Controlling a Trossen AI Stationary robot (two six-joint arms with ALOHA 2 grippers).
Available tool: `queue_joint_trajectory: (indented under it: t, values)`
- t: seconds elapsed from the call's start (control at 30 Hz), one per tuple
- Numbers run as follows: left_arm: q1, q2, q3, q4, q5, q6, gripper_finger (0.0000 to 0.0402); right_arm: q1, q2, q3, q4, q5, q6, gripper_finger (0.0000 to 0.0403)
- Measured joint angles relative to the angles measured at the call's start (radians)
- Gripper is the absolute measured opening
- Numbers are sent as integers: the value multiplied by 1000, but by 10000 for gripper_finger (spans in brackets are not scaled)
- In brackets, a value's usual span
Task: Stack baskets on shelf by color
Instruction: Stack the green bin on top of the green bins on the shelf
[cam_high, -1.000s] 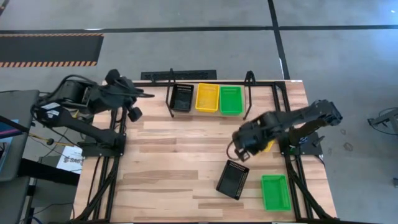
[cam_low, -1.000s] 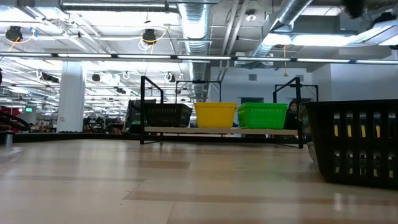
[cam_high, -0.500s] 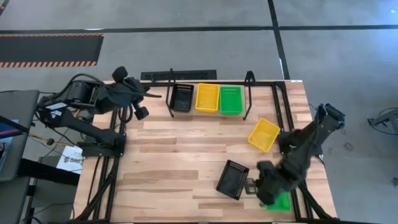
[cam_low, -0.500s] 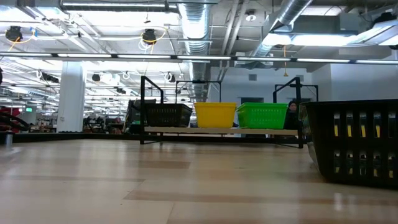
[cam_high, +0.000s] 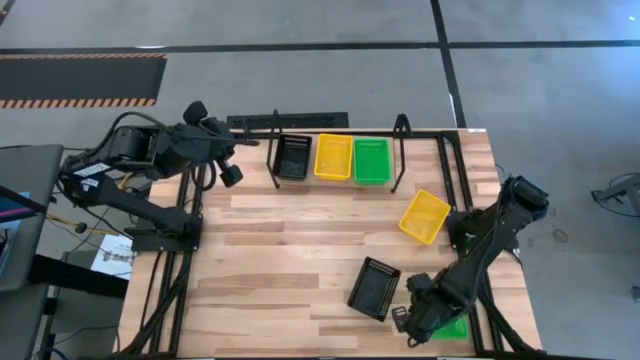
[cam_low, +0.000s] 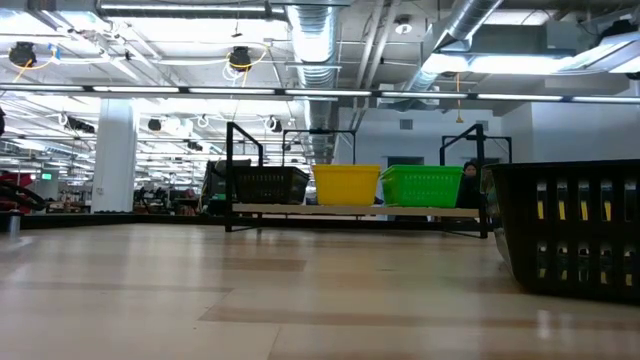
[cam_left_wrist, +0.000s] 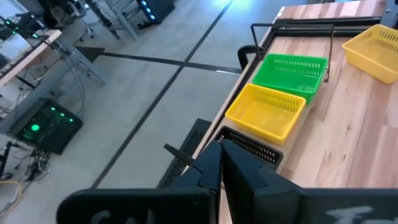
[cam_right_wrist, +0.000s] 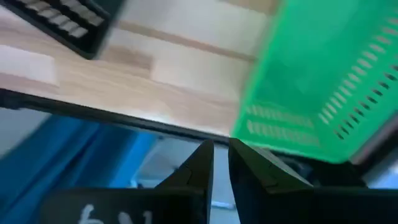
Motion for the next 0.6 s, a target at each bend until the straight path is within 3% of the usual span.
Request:
queue_joint_trajectory:
  t: [0.23, 0.6]
  values:
    - [0, 10, 1, -1, 1, -40, 2, 25, -1, -1, -98, -15, 92, 99]
    - [0, 81, 1, -4, 54, -14, 2, 32, 0, -88, 65, 0, 175, 227]
